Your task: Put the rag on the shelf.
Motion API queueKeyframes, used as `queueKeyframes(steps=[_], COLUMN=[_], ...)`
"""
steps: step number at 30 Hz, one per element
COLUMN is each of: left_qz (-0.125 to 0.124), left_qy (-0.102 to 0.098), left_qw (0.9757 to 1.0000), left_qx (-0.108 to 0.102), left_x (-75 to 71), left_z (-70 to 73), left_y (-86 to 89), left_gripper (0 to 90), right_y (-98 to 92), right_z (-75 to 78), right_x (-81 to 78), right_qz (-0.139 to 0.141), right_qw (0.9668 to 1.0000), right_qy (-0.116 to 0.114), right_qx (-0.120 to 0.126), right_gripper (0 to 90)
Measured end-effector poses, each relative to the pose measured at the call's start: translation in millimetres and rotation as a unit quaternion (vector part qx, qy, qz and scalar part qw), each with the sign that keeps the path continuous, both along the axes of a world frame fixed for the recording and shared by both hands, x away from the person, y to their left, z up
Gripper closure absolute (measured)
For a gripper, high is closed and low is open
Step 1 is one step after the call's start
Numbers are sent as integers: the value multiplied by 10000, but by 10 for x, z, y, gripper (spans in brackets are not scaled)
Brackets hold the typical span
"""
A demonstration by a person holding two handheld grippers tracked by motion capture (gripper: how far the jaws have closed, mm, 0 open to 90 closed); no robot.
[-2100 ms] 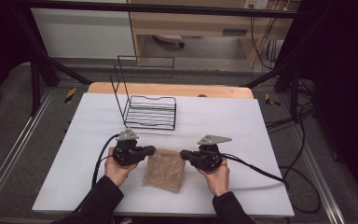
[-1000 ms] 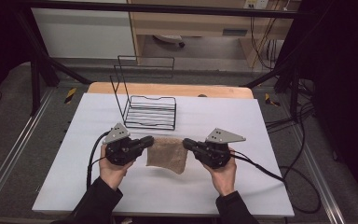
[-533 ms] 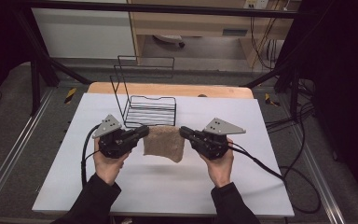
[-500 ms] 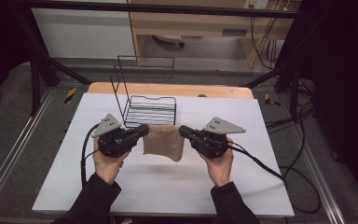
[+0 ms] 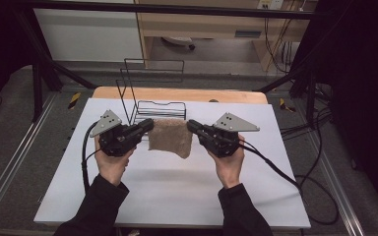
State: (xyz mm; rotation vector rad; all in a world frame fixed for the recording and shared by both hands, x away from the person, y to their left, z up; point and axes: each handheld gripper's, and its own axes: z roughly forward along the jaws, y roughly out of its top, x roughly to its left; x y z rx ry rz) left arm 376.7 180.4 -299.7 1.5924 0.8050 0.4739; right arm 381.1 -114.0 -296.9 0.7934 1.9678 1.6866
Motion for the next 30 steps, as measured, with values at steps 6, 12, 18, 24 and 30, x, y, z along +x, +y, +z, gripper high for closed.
queueKeyframes(steps=[6, 12, 18, 24, 30], left_qz=[80, 136, 180, 217, 272], left_qy=[-104, -165, -222, -332, -456], left_qw=[9999, 9995, 9991, 9985, 9976], left_qx=[-103, -211, -305, -372, -446], left_x=[37, 82, 126, 153, 188], left_z=[67, 139, 219, 321, 443], left_y=[32, 70, 95, 114, 111], left_gripper=[849, 849, 850, 850, 850], right_y=[41, 82, 116, 150, 166], right_z=[59, 125, 221, 362, 480], right_x=[43, 79, 111, 143, 182], right_qz=[-17, -36, -70, -122, -172], right_qw=[9999, 9998, 9996, 9990, 9985], right_qy=[-78, -150, -225, -397, -491], right_qx=[100, 147, 153, 144, 172], right_gripper=[864, 865, 865, 865, 866])
